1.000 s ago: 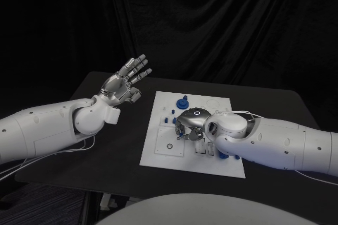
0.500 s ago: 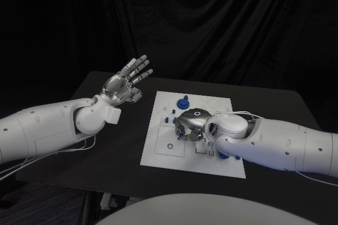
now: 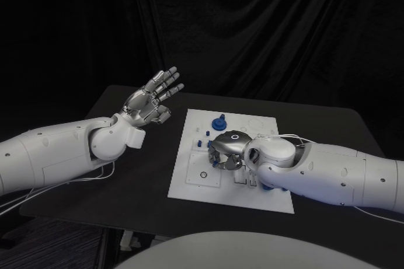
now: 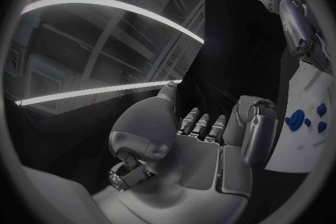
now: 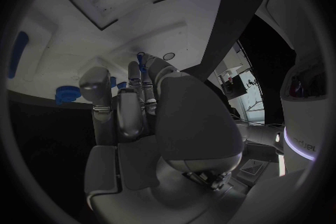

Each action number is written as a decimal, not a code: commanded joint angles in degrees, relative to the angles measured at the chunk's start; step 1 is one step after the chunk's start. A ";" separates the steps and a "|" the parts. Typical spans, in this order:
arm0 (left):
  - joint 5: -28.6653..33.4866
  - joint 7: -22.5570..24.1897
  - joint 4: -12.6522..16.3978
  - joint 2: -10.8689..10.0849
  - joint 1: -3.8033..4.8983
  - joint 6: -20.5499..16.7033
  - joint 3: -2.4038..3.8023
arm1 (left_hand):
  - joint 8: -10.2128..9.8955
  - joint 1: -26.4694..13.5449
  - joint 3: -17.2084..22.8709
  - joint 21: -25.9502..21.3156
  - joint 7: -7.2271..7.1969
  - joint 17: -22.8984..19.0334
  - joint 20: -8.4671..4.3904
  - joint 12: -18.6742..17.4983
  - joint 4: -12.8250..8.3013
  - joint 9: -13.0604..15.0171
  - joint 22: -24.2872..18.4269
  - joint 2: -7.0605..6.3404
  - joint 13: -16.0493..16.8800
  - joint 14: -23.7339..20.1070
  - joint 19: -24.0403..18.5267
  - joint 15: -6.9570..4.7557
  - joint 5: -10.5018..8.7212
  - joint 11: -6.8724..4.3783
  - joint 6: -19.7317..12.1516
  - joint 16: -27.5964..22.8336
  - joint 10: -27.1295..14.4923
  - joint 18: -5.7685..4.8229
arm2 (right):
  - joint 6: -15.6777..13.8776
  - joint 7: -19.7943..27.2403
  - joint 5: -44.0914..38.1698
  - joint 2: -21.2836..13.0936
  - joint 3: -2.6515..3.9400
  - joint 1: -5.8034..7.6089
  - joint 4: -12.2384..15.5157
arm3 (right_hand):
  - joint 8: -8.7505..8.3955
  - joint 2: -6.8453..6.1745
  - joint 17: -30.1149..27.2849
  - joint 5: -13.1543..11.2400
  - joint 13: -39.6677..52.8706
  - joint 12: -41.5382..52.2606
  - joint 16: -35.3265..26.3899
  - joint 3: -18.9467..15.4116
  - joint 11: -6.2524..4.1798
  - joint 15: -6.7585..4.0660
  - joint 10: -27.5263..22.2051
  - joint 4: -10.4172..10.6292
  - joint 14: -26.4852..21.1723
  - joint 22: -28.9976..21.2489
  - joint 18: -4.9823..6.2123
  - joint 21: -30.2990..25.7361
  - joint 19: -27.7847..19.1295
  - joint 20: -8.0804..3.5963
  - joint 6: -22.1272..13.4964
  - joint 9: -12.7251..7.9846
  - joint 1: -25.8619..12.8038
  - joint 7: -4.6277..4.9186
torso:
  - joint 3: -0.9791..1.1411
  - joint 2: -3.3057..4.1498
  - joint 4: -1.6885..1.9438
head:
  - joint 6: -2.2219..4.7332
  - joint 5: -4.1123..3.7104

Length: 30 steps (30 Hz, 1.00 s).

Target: Assemble the parts on the task board

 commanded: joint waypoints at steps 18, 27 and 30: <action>0.27 -0.53 -0.11 0.19 -0.12 0.57 0.06 | 0.28 -0.05 -0.19 0.25 0.26 -0.07 0.29 0.14 -0.18 0.02 15.09 0.59 0.02 -0.12 6.02 0.31 0.26 -0.02 -0.27 -0.20 -0.19 -0.79 | 1.11 -1.08 -0.42 -0.04 0.00 -0.22 0.01 | 0.18 0.24 -0.08 -0.07 -0.10 -0.33 -0.28 -0.22 -0.03 -0.12 0.53 0.03 0.28 5.90 -0.25 -0.23 0.19 -0.01 0.40 0.21 -0.04 0.07 | -0.03 0.00 0.00 | -0.01 -0.03; 0.27 -0.87 -0.18 0.22 -0.14 0.69 0.06 | 0.28 -0.05 -0.19 0.25 0.26 -0.07 0.29 0.14 -0.18 0.02 15.09 0.59 0.02 -0.12 6.02 0.31 0.26 -0.02 -0.27 -0.20 -0.19 -0.79 | 1.33 -1.13 -0.42 -0.04 0.00 -0.26 0.05 | 0.15 0.22 -0.20 -0.09 -0.11 -0.37 -0.36 -0.23 -0.03 -0.12 0.54 0.03 0.25 5.90 -0.25 -0.27 0.18 -0.01 0.39 0.23 -0.06 0.07 | 0.00 -0.01 0.02 | -0.01 0.03; 0.27 -0.99 -0.22 0.22 -0.15 0.71 0.06 | 0.28 -0.05 -0.19 0.25 0.26 -0.07 0.29 0.14 -0.18 0.02 15.09 0.59 0.02 -0.12 6.02 0.31 0.26 -0.02 -0.27 -0.20 -0.19 -0.79 | 1.49 -1.17 -0.42 -0.06 0.00 -0.27 0.02 | 0.12 0.20 -0.18 -0.09 -0.11 -0.40 -0.35 -0.24 -0.03 -0.13 0.55 0.03 0.26 5.89 -0.24 -0.30 0.17 -0.02 0.37 0.25 -0.06 0.07 | -0.01 -0.02 0.04 | -0.01 0.04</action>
